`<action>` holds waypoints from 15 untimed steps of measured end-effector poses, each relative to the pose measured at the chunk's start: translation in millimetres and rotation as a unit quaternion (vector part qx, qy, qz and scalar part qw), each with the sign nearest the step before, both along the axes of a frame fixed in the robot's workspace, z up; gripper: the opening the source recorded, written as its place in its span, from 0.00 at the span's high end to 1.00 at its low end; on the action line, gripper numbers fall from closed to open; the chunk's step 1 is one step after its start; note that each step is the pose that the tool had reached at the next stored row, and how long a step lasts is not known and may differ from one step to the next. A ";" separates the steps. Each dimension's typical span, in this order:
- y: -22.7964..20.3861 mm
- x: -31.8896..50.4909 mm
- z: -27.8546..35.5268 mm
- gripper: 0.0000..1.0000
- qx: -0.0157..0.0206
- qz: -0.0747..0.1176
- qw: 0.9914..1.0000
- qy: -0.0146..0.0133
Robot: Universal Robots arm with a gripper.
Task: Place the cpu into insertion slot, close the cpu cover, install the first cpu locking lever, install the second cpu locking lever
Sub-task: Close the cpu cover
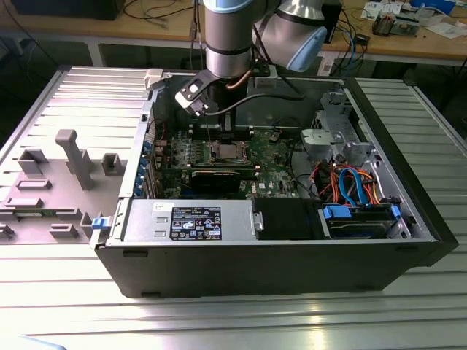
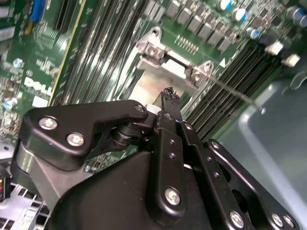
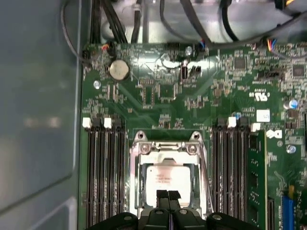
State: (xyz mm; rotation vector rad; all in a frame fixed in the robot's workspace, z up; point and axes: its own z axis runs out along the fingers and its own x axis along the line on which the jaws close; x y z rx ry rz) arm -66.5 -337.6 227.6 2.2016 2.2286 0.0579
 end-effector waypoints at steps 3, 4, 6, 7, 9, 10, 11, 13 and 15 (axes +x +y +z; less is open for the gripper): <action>0.0 0.0 -0.5 0.89 0.000 0.000 1.000 0.000; 0.0 0.0 -0.5 0.89 0.000 0.000 1.000 0.000; 0.0 0.0 -0.5 0.89 0.000 0.000 1.000 0.000; 0.0 0.0 -0.5 0.89 0.000 0.000 1.000 0.000; 0.0 0.0 -0.6 0.89 0.000 0.000 1.000 0.000; 0.0 0.0 -0.6 0.89 0.000 0.000 1.000 0.000; 0.0 0.0 -0.6 0.89 0.000 0.000 1.000 0.000; 0.1 -0.1 -1.4 0.89 0.000 0.000 1.000 0.000; 0.0 -1.3 -4.6 0.89 0.000 0.000 1.000 0.000</action>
